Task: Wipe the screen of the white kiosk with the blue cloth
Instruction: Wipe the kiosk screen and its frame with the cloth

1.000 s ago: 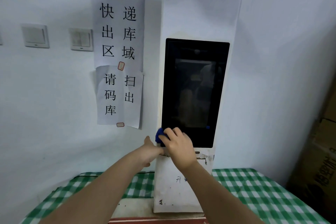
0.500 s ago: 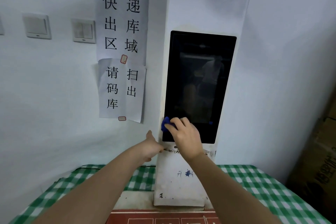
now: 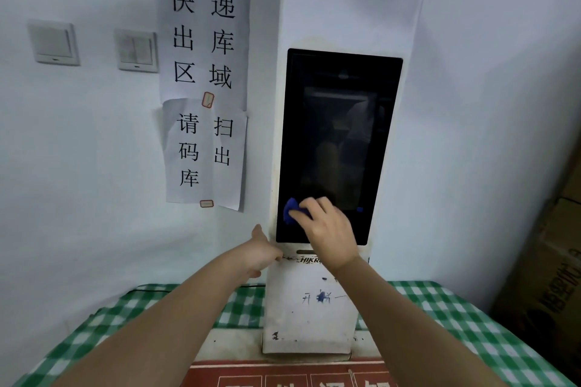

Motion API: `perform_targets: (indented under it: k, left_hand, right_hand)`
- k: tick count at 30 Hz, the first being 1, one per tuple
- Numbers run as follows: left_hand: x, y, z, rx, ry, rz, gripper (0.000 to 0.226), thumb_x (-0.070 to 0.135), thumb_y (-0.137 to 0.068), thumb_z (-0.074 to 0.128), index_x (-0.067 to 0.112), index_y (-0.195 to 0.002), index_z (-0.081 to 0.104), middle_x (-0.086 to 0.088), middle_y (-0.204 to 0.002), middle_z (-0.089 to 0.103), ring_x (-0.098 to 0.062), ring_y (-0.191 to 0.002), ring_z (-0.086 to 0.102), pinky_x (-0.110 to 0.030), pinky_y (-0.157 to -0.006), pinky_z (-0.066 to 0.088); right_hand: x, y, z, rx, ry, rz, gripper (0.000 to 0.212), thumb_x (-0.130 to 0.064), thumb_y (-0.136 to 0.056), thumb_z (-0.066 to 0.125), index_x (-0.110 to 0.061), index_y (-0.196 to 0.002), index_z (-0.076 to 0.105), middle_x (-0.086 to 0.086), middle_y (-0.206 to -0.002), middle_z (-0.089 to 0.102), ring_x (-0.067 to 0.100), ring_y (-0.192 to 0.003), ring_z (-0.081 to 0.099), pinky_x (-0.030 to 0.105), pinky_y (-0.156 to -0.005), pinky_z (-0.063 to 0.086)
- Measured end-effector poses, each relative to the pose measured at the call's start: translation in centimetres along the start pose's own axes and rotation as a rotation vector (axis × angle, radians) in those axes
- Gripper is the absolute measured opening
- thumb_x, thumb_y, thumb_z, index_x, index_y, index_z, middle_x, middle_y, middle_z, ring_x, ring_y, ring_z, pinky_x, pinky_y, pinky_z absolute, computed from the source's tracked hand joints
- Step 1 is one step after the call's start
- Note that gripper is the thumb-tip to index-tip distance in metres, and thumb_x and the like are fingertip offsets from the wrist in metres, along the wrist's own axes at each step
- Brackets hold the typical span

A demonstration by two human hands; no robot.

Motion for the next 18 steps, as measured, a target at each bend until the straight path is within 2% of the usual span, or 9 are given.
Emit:
perform_targets:
  k: [2, 5, 7, 12, 15, 18]
  left_hand:
    - [-0.2, 0.0, 0.2, -0.006, -0.012, -0.004, 0.084, 0.006, -0.093, 0.048, 0.019, -0.153, -0.009, -0.01, -0.153, 0.026, -0.023, -0.118, 0.039, -0.028, -0.088, 0.04]
    - [-0.6, 0.3, 0.3, -0.023, -0.04, -0.011, 0.084, 0.007, -0.094, 0.048, 0.019, -0.153, -0.01, -0.009, -0.157, 0.02, -0.026, -0.138, 0.031, -0.032, -0.101, 0.04]
    - [-0.5, 0.4, 0.2, -0.034, -0.053, -0.006, 0.083, 0.008, -0.094, 0.048, 0.018, -0.153, -0.01, -0.009, -0.158, 0.016, -0.026, -0.141, 0.027, -0.034, -0.107, 0.038]
    - [0.5, 0.4, 0.2, -0.02, -0.033, 0.014, 0.081, 0.007, -0.093, 0.049, 0.018, -0.153, -0.004, -0.009, -0.156, 0.021, -0.026, -0.139, 0.03, -0.034, -0.105, 0.039]
    - [1.0, 0.4, 0.6, -0.022, -0.021, 0.025, 0.081, 0.008, -0.093, 0.048, 0.02, -0.153, -0.005, -0.008, -0.156, 0.022, -0.026, -0.138, 0.031, -0.034, -0.104, 0.039]
    - [0.8, 0.4, 1.1, -0.027, -0.03, 0.018, 0.081, 0.008, -0.093, 0.049, 0.022, -0.153, -0.005, -0.009, -0.155, 0.024, -0.027, -0.138, 0.032, -0.035, -0.106, 0.039]
  right_hand:
    - [-0.5, 1.6, 1.1, -0.035, -0.006, -0.068, 0.043, 0.0, -0.059, 0.076, -0.014, -0.098, 0.069, 0.003, -0.092, 0.062, 0.024, -0.076, 0.056, 0.031, -0.055, 0.048]
    - [-1.2, 5.1, 2.7, -0.18, 0.022, -0.176, 0.038, -0.009, -0.057, 0.082, -0.017, -0.091, 0.069, 0.0, -0.087, 0.06, 0.021, -0.074, 0.054, 0.029, -0.053, 0.044]
    - [-1.1, 5.7, 2.6, -0.221, 0.031, -0.205, 0.041, -0.01, -0.053, 0.084, -0.018, -0.091, 0.069, 0.0, -0.087, 0.059, 0.021, -0.074, 0.053, 0.028, -0.053, 0.043]
    - [0.7, 0.4, -0.5, -0.006, 0.016, -0.075, 0.041, -0.002, -0.063, 0.077, -0.015, -0.101, 0.068, 0.003, -0.092, 0.062, 0.023, -0.076, 0.056, 0.031, -0.053, 0.047]
    - [0.7, 0.6, -0.1, 0.013, 0.034, -0.085, 0.043, 0.001, -0.061, 0.077, -0.014, -0.101, 0.069, 0.005, -0.091, 0.062, 0.024, -0.076, 0.056, 0.03, -0.054, 0.048]
    - [0.4, 3.5, 1.3, -0.04, 0.012, -0.099, 0.047, 0.002, -0.055, 0.078, -0.013, -0.098, 0.068, 0.004, -0.088, 0.061, 0.023, -0.074, 0.055, 0.029, -0.053, 0.046]
Point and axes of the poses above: each hand's wrist, its own y-axis away from the middle knuckle, its own z-axis out of the palm, x = y × z, the point moved 6 cm from there along -y, towards the middle knuckle
